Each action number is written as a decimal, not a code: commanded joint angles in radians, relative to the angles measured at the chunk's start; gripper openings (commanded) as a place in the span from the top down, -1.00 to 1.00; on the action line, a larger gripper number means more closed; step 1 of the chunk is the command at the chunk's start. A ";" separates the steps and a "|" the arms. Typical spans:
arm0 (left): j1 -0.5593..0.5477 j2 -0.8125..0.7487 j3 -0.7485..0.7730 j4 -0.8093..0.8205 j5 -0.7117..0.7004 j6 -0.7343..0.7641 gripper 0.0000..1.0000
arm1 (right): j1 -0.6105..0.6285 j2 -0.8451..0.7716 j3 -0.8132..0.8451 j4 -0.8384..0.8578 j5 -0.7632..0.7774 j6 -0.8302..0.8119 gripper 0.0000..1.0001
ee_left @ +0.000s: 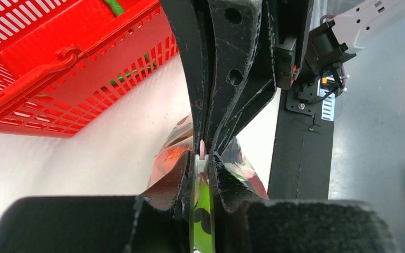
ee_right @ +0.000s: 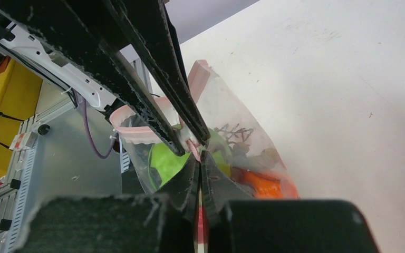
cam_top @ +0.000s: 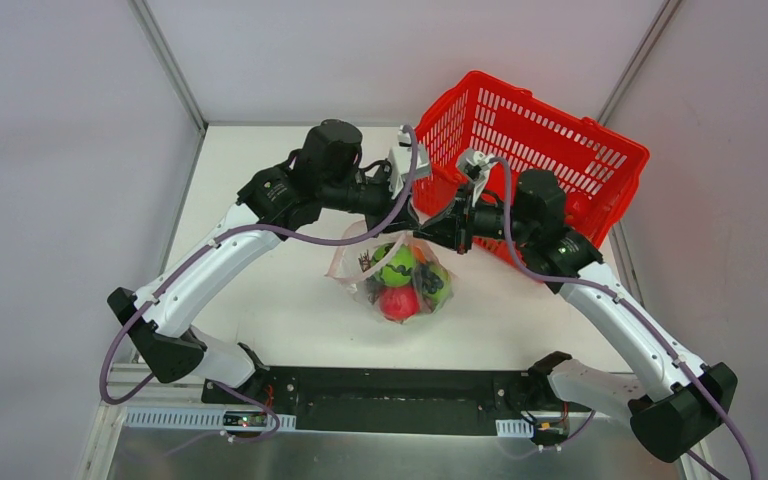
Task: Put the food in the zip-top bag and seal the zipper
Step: Zip the zipper food storage bag at the center of the board, then place the zipper food storage bag at the center of the board, then adjust the bin at the center of the board.
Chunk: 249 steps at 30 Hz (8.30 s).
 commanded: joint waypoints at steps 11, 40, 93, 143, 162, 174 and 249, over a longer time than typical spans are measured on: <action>-0.007 -0.045 0.008 -0.173 -0.044 0.125 1.00 | -0.021 -0.063 -0.015 0.067 0.183 -0.005 1.00; 0.058 -0.225 -0.155 -0.231 -0.137 0.125 1.00 | -0.109 -0.159 -0.174 0.188 0.493 0.101 1.00; 0.051 -0.074 0.029 -0.253 0.095 0.103 1.00 | 0.068 0.302 0.341 -0.411 -0.276 -0.449 0.08; 0.156 -0.355 -0.281 -0.375 -0.313 0.134 1.00 | 0.047 0.029 0.015 0.065 0.110 -0.167 1.00; 0.232 -0.549 -0.465 0.059 -0.544 -0.113 -0.67 | 0.045 0.145 0.063 0.271 0.108 0.042 1.00; 0.287 -0.693 -0.582 0.135 -0.841 -0.247 -0.93 | 0.000 0.511 0.563 0.136 0.068 -0.057 1.00; 0.460 -0.477 -0.682 0.213 -0.677 -0.558 -0.98 | 0.020 0.301 -0.095 0.231 0.905 0.238 -0.37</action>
